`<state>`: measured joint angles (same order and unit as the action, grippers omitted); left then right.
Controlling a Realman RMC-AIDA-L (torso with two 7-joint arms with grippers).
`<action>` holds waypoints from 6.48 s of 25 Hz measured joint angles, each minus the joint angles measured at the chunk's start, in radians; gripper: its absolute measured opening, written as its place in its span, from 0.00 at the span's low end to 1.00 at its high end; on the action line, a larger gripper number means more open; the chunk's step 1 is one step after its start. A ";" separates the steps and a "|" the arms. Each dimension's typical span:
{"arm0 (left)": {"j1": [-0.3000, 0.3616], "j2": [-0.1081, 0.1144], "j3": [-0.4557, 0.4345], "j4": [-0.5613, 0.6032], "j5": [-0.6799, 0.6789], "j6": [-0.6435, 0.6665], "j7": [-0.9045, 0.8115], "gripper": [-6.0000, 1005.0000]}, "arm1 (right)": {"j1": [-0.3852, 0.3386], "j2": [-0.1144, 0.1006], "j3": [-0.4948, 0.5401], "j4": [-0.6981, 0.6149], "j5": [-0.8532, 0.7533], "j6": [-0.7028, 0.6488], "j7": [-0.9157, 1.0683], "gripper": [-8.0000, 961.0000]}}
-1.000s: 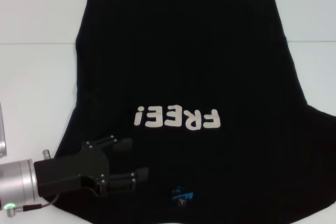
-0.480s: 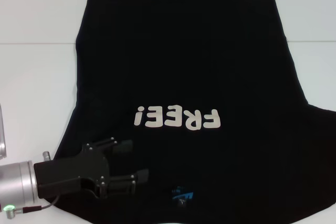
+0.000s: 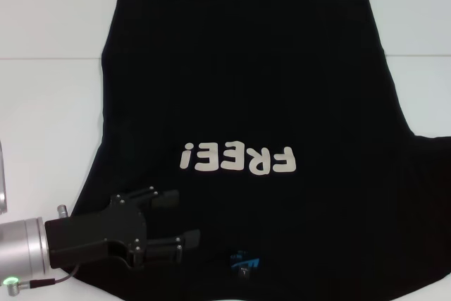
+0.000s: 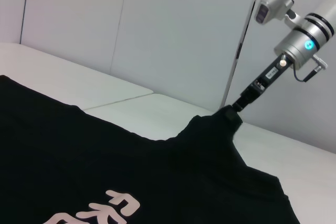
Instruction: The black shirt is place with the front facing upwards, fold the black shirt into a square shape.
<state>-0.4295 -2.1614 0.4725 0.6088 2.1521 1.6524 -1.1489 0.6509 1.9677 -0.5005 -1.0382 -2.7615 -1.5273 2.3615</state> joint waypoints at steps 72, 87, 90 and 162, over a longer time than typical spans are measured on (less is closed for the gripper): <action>-0.045 0.082 -0.118 0.097 0.014 0.092 -0.774 0.85 | -0.266 0.041 -0.034 0.458 0.758 -0.220 -1.069 0.77; -0.097 0.192 -0.254 0.293 0.462 0.131 -1.340 0.85 | -0.288 0.098 -0.104 0.507 0.746 -0.107 -1.349 0.98; -0.107 0.194 -0.243 0.279 0.489 0.131 -1.353 0.85 | -0.287 0.105 -0.105 0.510 0.745 -0.106 -1.367 0.98; -0.114 0.160 -0.042 0.175 0.510 -0.037 -1.216 0.04 | -0.247 -0.004 -0.042 0.149 0.566 -0.217 -0.364 0.97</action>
<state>-0.5436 -2.0011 0.4305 0.7843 2.6625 1.6155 -2.3649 0.4035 1.9637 -0.5428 -0.8887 -2.1952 -1.7448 1.9975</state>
